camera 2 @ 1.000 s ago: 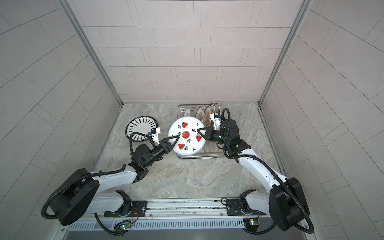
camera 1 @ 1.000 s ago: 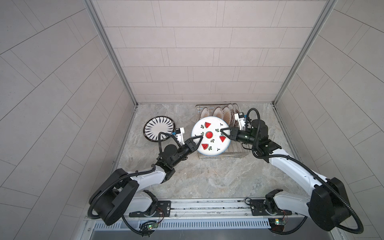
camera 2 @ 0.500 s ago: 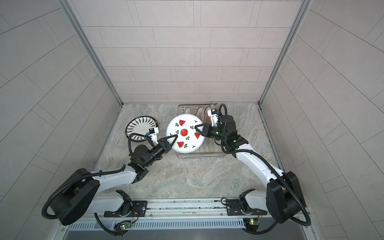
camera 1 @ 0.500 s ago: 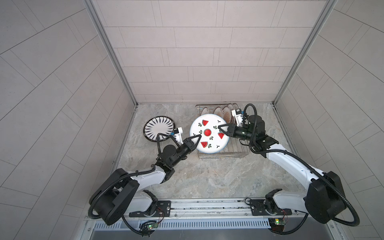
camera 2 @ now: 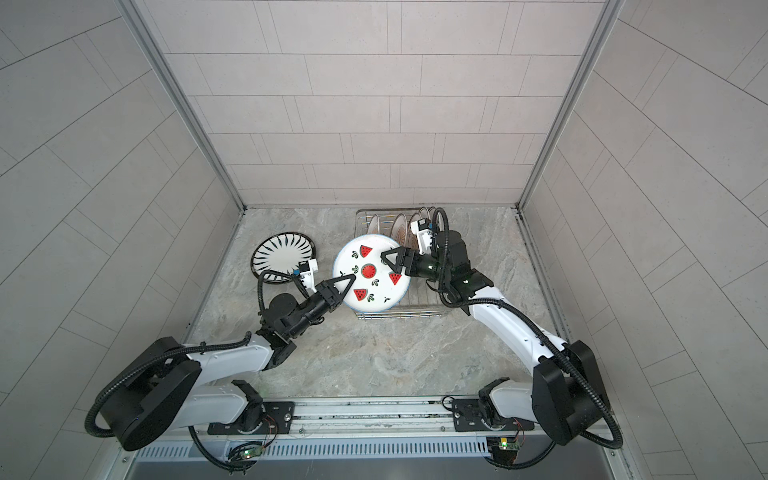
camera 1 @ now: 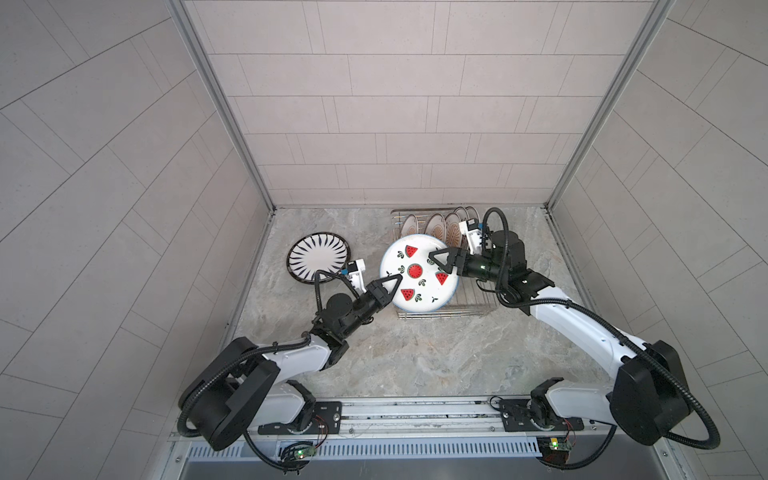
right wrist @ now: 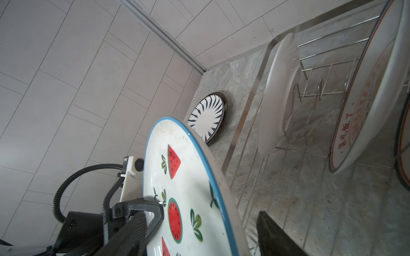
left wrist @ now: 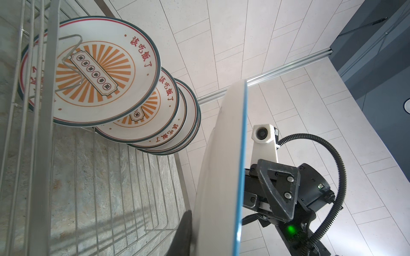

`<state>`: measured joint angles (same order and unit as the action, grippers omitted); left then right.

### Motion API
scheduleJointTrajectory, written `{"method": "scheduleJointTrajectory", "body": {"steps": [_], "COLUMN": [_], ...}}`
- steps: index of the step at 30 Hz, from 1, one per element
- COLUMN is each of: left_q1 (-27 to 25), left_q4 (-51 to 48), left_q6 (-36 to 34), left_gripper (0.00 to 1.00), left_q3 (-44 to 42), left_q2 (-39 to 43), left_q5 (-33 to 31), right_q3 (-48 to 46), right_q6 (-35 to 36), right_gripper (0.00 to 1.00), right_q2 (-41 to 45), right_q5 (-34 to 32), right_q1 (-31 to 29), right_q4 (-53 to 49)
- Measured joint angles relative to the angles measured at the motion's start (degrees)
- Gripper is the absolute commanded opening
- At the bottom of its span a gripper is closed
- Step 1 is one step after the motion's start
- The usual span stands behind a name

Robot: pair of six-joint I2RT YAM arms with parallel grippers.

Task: Unload the plates from the dish rack
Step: 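Close the left gripper on the plate rim held by the right gripper, then carry the plate toward the stacked plates with the left gripper while the right releases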

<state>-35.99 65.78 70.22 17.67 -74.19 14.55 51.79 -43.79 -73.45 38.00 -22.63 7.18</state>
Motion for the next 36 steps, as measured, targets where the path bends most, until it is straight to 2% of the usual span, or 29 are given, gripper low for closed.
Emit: {"method": "scheduleJointTrajectory", "body": {"steps": [3,6,11,17,24,31,36], "left_q1": [0.63,1.42,3.56,7.43,13.53,20.76,26.58], "left_q4": [0.00,0.00,-0.04,-0.20,-0.92,-1.62,-1.92], "left_q6": [0.24,0.61,0.98,1.66,3.06,5.29,6.58], "left_gripper": [0.06,0.06,0.06,0.06,0.06,0.06,0.06], "left_q3": [-0.20,-0.39,-1.11,-1.38,-2.67,-4.48,-5.14], "left_q2": [0.44,1.11,2.56,4.13,5.49,5.49,5.07], "left_q5": [-0.48,-0.57,-0.70,-0.92,-0.90,-0.61,-0.57], "right_q3": [0.02,0.02,-0.02,-1.70,-2.56,-2.47,0.33], "right_q6": [0.44,1.01,2.80,6.14,10.54,13.88,17.18], "right_gripper": [0.96,0.99,1.00,1.00,1.00,1.00,1.00], "right_q2": [0.02,0.07,2.03,9.66,15.23,14.86,12.02], "right_q5": [-0.87,-1.97,-6.40,-14.03,-21.24,-23.06,-26.29], "right_q1": [-0.11,-0.11,-0.15,-0.66,-4.13,-7.78,-13.22], "right_q4": [-0.66,-1.55,-4.55,-7.30,-9.01,-9.18,-10.69]}}
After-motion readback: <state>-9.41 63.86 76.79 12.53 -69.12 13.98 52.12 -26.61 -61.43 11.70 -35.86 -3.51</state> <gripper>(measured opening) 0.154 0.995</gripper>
